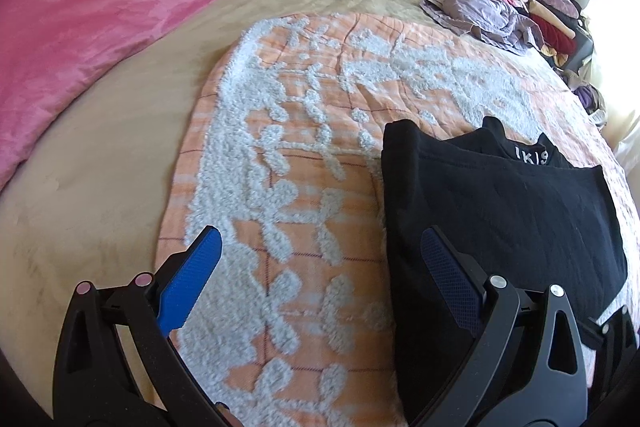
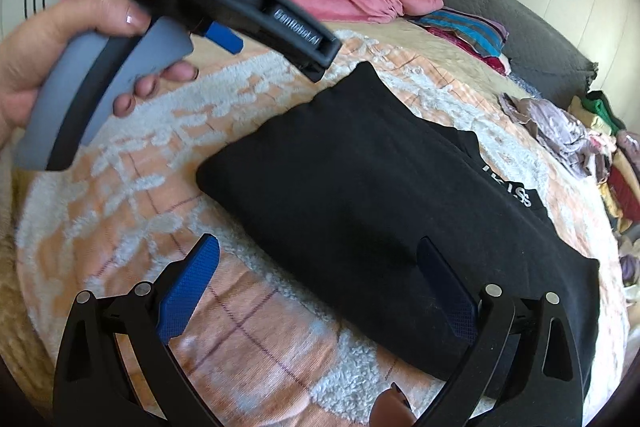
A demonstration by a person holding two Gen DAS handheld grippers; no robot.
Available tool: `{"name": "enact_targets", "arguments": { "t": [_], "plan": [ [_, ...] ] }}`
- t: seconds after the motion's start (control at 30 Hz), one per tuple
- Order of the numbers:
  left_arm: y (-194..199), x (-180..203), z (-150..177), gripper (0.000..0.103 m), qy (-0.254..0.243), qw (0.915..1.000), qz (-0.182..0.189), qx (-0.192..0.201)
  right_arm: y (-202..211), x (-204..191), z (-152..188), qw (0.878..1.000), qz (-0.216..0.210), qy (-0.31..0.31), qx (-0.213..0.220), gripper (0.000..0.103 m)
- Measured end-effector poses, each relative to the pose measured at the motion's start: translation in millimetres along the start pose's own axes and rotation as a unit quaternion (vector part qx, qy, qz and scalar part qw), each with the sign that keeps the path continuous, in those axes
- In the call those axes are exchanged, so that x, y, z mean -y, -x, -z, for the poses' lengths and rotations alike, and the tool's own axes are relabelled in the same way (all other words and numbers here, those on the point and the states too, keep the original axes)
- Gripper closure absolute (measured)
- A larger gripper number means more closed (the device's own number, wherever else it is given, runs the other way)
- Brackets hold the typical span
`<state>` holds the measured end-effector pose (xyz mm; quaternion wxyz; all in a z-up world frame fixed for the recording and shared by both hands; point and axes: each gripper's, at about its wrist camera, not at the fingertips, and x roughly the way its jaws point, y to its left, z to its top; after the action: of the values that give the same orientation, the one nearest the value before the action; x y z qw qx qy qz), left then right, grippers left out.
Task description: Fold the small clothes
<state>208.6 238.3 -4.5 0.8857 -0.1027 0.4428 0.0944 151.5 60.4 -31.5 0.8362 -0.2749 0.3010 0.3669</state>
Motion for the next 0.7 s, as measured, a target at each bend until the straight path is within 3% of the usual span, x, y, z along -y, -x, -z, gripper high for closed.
{"name": "enact_targets", "arguments": {
  "t": [0.47,0.63,0.67,0.7],
  "plan": [
    [-27,20,-14,0.010,-0.007,1.0000,-0.004,-0.005,-38,-2,-11,0.997,0.072,0.038,-0.019,0.005],
    [-37,21,-17,0.010,-0.002,0.9999,0.002,-0.016,-42,-2,-21,0.994,0.097,0.055,0.005,0.006],
    [-40,20,-18,0.010,0.002,0.9998,0.006,-0.020,-39,-2,-23,0.993,0.103,0.057,0.015,0.007],
    [-42,20,-18,0.010,0.005,0.9997,0.010,-0.022,-36,-1,-24,0.993,0.103,0.057,0.025,0.017]
  ]
}}
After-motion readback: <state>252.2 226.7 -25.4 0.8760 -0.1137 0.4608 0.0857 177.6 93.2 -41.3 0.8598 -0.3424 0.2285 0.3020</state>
